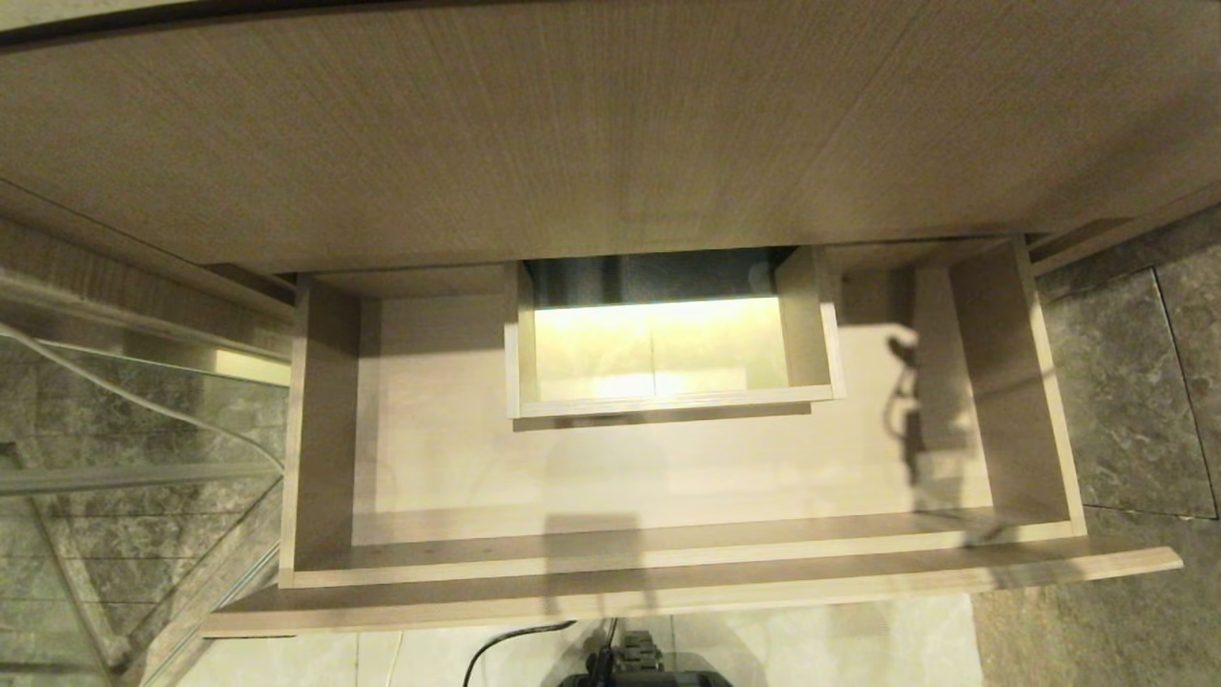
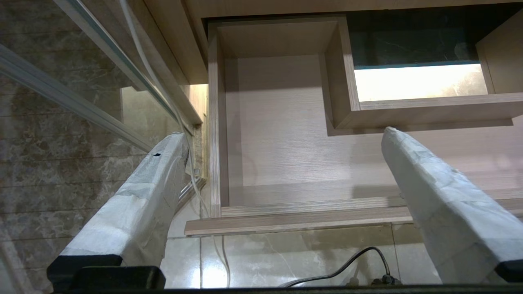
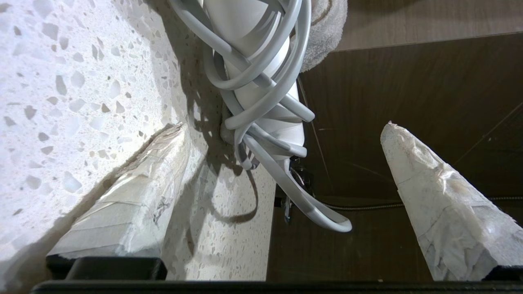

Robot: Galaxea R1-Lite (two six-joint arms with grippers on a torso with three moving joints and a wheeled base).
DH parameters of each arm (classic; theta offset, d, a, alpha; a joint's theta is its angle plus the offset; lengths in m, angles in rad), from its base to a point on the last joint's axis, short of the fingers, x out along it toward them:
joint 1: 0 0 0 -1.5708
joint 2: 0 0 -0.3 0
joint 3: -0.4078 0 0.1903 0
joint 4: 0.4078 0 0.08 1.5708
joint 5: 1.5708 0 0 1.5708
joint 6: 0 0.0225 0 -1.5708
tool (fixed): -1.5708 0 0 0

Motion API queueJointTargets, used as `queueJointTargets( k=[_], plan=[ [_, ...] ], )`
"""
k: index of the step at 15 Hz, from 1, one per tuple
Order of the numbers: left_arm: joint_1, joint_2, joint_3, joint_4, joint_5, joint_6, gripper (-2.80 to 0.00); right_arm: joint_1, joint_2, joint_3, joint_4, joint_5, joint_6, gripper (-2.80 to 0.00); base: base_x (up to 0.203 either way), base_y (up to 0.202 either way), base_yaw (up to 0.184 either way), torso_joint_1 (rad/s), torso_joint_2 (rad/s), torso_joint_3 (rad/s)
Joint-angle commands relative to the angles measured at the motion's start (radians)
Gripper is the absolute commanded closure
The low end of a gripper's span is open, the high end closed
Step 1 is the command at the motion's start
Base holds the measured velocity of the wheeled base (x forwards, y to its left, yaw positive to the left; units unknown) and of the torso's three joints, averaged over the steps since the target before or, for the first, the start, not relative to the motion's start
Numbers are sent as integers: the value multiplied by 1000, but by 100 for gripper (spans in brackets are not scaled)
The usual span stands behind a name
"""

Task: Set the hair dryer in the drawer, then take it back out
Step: Pick up the hairdryer

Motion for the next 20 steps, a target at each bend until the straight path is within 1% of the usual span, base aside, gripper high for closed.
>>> queueJointTargets(
  k=[1, 3, 6, 8, 13, 17, 20],
  plan=[
    [0, 0, 40, -1, 0, 0, -280, -2, 52, -15, -27, -1, -4, -280, 0, 0, 0, 0, 0, 0],
    [0, 0, 40, -2, 0, 0, -280, -2, 77, -50, -44, -1, -2, -280, 0, 0, 0, 0, 0, 0],
    [0, 0, 40, -1, 0, 0, -280, -2, 99, -161, -32, 2, -2, -280, 0, 0, 0, 0, 0, 0],
    [0, 0, 40, -1, 0, -1, -280, -1, 63, -160, -34, 9, 0, -280, 0, 0, 0, 0, 0, 0],
    [0, 0, 40, -1, 0, -1, -280, -2, 57, -176, -68, 9, -14, -280, 0, 0, 0, 0, 0, 0],
    [0, 0, 40, -1, 0, 0, -280, -2, 75, -176, -94, -3, -21, -280, 0, 0, 0, 0, 0, 0],
    [0, 0, 40, -1, 0, 0, -280, -3, 83, -174, -94, -34, -24, -280, 0, 0, 0, 0, 0, 0]
  ],
)
